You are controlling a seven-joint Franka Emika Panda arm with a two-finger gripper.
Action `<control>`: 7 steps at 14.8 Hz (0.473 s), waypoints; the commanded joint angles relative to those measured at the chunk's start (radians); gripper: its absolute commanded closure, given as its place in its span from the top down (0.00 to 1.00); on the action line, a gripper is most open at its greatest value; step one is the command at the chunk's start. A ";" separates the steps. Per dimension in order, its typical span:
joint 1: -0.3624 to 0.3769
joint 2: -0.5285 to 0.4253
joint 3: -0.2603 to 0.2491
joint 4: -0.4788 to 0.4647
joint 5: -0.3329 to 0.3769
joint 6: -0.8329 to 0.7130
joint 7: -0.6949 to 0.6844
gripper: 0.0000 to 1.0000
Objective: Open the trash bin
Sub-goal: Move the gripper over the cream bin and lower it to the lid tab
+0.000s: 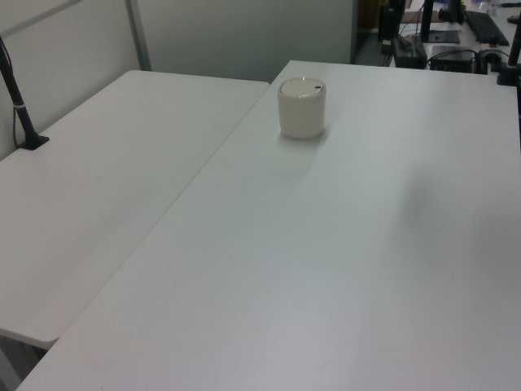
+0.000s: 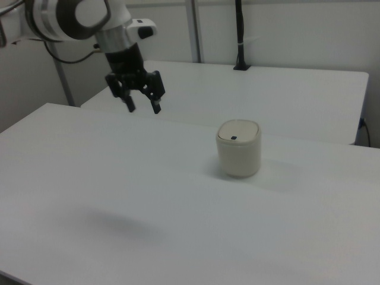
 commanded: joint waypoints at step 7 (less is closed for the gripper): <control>-0.092 0.203 -0.003 0.016 0.014 0.518 0.278 0.00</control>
